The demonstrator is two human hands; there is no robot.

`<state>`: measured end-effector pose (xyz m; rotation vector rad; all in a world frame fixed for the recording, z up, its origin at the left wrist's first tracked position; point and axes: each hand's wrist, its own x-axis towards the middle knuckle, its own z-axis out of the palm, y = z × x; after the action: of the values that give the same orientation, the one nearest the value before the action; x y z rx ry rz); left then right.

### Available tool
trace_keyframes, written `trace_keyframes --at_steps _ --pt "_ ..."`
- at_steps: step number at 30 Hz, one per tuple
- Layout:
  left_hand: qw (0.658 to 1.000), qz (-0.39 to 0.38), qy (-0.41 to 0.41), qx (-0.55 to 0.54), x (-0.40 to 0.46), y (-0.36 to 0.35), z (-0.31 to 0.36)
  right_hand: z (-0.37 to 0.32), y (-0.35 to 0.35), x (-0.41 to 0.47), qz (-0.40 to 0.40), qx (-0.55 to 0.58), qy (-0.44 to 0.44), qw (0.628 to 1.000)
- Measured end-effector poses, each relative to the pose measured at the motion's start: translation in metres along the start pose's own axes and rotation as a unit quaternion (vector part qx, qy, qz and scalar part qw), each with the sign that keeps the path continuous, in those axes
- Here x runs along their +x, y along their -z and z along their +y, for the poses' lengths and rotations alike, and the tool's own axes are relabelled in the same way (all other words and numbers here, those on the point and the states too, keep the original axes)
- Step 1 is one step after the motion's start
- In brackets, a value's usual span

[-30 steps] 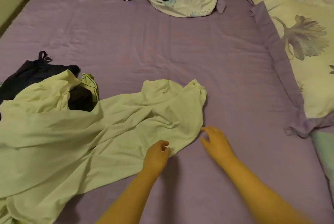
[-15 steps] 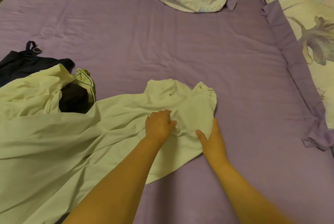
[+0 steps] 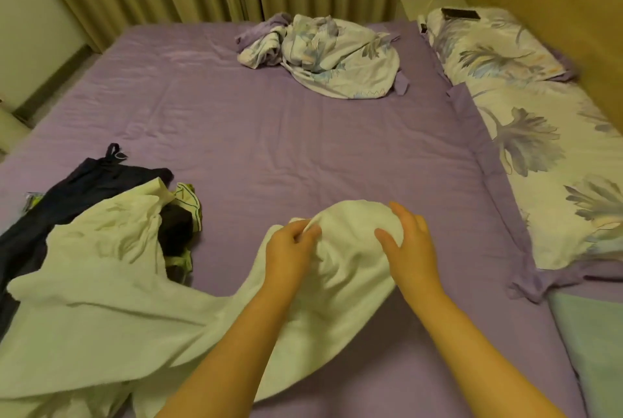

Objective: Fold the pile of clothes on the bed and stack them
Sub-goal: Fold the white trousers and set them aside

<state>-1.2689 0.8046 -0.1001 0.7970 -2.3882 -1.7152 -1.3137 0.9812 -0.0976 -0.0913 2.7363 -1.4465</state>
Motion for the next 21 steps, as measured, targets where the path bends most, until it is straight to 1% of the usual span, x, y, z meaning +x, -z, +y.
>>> trace_keyframes --at_steps 2,5,9,13,16,18,21 --pt "0.998 0.015 0.001 -0.056 -0.017 0.008 0.036 -0.021 0.032 0.000 -0.003 -0.014 0.019 1.000" --pt "0.994 0.033 -0.006 -0.107 -0.037 0.022 0.091 -0.051 0.078 0.000 -0.004 -0.019 0.028 0.999" --pt "0.986 0.029 -0.008 -0.167 -0.056 0.047 0.172 -0.098 0.136 0.002 0.006 -0.024 0.078 0.997" --pt "0.976 -0.016 -0.002 -0.219 -0.068 0.072 0.251 -0.147 0.186 0.006 0.034 0.003 0.123 0.992" --pt "0.963 -0.063 -0.013 -0.262 -0.079 0.075 0.292 -0.170 0.213 0.005 0.050 0.000 0.141 0.989" --pt "0.959 -0.090 -0.035 -0.265 -0.086 0.071 0.310 -0.182 0.225 0.004 0.051 0.020 0.127 0.990" --pt "0.955 -0.108 -0.083 -0.265 -0.092 0.068 0.319 -0.190 0.239 0.007 0.017 0.072 0.044 0.996"
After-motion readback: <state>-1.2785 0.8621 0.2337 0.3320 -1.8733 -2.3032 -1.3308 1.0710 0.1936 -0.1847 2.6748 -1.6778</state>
